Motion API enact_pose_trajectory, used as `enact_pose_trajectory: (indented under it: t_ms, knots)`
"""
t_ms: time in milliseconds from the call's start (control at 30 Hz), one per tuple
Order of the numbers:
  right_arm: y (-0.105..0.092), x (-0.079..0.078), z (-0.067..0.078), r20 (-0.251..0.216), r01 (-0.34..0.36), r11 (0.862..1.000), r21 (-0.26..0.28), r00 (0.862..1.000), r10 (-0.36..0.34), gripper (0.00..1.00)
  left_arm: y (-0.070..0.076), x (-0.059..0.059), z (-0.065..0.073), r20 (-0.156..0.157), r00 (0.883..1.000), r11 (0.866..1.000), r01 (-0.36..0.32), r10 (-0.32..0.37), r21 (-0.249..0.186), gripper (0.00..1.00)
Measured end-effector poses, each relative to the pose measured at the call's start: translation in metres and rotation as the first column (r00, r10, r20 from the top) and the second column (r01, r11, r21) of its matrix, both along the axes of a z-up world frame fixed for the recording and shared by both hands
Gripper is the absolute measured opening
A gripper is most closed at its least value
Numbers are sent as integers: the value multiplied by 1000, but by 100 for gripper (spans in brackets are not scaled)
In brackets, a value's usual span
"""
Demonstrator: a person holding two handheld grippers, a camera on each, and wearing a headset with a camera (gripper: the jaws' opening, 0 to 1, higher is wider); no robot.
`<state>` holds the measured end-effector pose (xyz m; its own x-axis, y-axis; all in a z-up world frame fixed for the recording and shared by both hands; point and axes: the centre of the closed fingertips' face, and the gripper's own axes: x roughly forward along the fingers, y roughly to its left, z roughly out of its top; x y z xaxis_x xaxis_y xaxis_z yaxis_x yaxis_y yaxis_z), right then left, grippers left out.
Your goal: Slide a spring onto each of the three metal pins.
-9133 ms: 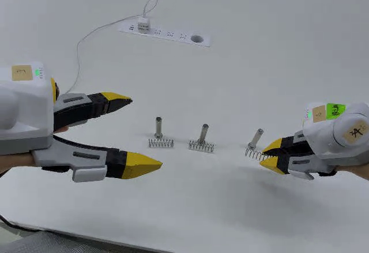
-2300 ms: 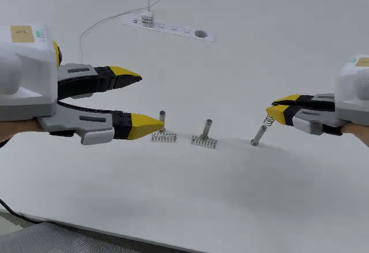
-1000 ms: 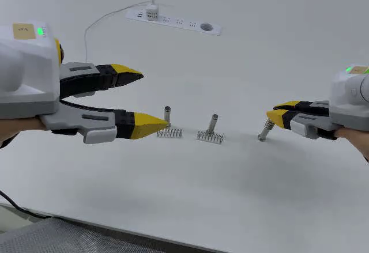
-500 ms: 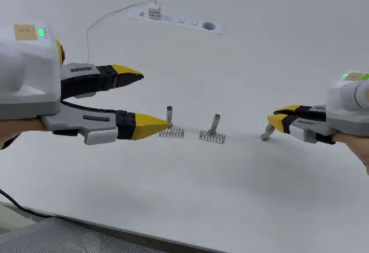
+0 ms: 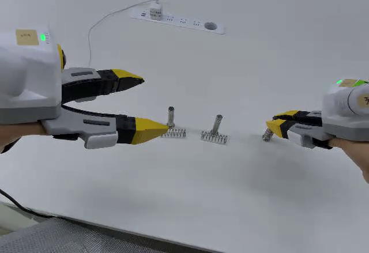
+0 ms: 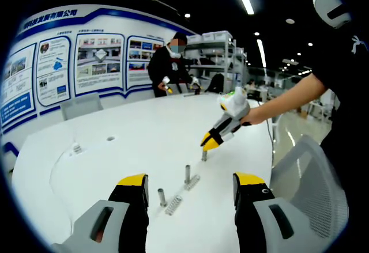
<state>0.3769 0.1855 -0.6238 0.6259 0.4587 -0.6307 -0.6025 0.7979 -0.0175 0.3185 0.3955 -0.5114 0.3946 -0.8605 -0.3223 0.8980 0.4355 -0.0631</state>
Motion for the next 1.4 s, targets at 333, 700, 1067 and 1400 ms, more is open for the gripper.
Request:
enact_pose_trajectory:
  t_ms: [333, 700, 1067, 1400]
  knots:
    - [1, -5, -9, -25, -10, 1000, -11, 1000, 10, 11, 0, 0, -1, -3, 1000, 1000, 3, -3, 2, 60]
    - [2, -9, -8, -24, -18, 999, -32, 1000, 18, 11, -3, -2, 1, -4, 1000, 1000, 11, -11, -5, 60]
    - [5, -9, 0, -3, -23, 1000, -11, 1000, 23, 15, -3, -4, 3, 1, 1000, 1000, 11, -11, -7, 60]
    - [48, -16, 43, 133, -241, 970, 18, 962, 237, 18, -4, -5, 4, 3, 1000, 1000, 14, -14, -7, 60]
